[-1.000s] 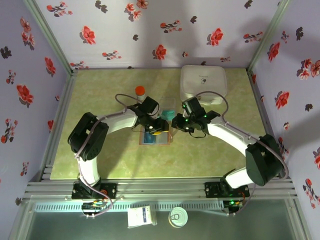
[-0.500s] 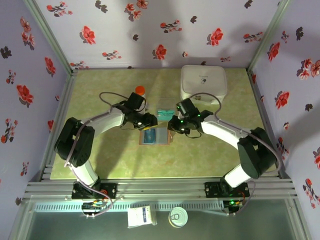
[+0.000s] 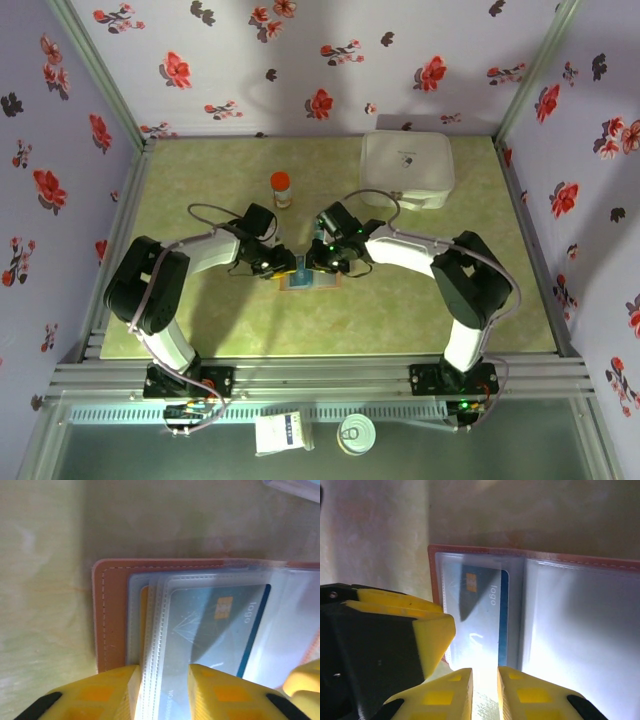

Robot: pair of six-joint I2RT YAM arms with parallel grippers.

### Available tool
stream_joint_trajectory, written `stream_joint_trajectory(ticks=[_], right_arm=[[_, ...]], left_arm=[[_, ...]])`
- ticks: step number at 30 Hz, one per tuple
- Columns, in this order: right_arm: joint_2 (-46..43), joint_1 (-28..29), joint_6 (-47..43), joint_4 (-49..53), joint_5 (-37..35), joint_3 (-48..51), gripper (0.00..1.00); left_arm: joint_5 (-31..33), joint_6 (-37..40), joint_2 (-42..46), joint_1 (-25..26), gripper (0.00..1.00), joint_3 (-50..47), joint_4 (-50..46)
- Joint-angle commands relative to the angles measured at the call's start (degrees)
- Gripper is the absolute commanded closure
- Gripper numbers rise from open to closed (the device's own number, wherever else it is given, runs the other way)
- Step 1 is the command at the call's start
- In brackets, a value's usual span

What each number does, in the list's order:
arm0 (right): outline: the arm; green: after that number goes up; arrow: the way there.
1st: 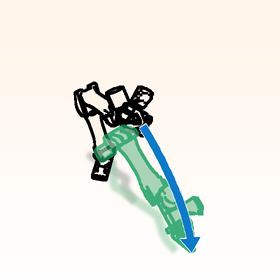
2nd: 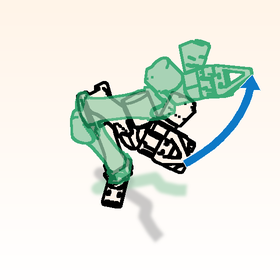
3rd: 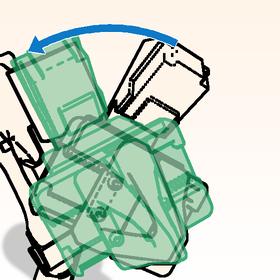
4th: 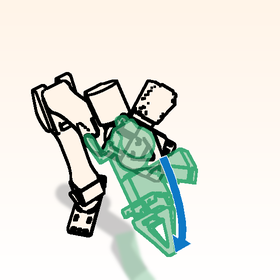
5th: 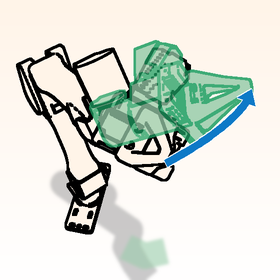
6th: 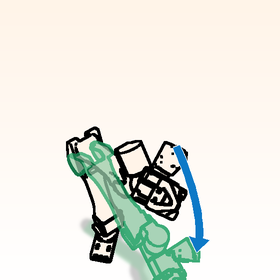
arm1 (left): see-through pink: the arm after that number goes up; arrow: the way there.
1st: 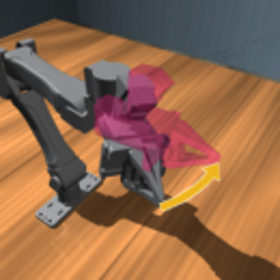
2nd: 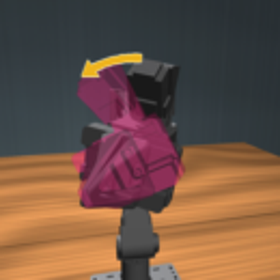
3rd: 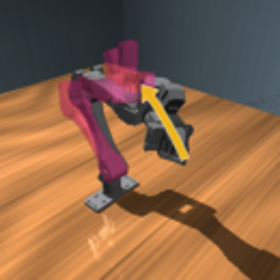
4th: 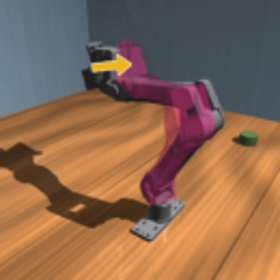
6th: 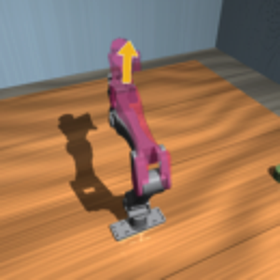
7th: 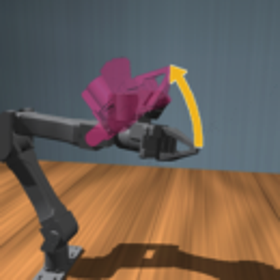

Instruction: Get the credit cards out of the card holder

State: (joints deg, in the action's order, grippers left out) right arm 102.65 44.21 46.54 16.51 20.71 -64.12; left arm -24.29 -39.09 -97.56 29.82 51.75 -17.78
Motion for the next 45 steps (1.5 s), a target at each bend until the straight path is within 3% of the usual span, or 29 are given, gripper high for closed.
stream_joint_trajectory(ticks=[1, 11, 18, 35, 45], right_arm=[[1.5, 0.3, 0.7, -1.2, 1.3, -1.6, 0.79], [3.7, 0.2, -1.1, 0.0, 1.3, -2.8, 0.79], [3.9, 0.1, -1.2, 0.2, 0.8, -2.6, 0.79], [6.8, -0.2, -0.4, -3.1, 2.4, -1.7, 0.81], [5.6, -0.9, -2.3, 1.3, -2.0, -0.7, 0.81]], left_arm=[[0.4, -0.5, 0.0, -0.4, 0.71, -2.0, 1.0], [0.7, 0.2, 3.8, -0.7, 0.71, 2.4, -3.3], [-0.5, 1.7, -0.4, -0.6, 0.77, 3.9, -3.4], [0.8, 1.5, -0.9, -0.6, 0.83, -0.1, -3.4], [1.7, 2.0, -0.9, -0.7, 0.83, 1.1, -4.7]])
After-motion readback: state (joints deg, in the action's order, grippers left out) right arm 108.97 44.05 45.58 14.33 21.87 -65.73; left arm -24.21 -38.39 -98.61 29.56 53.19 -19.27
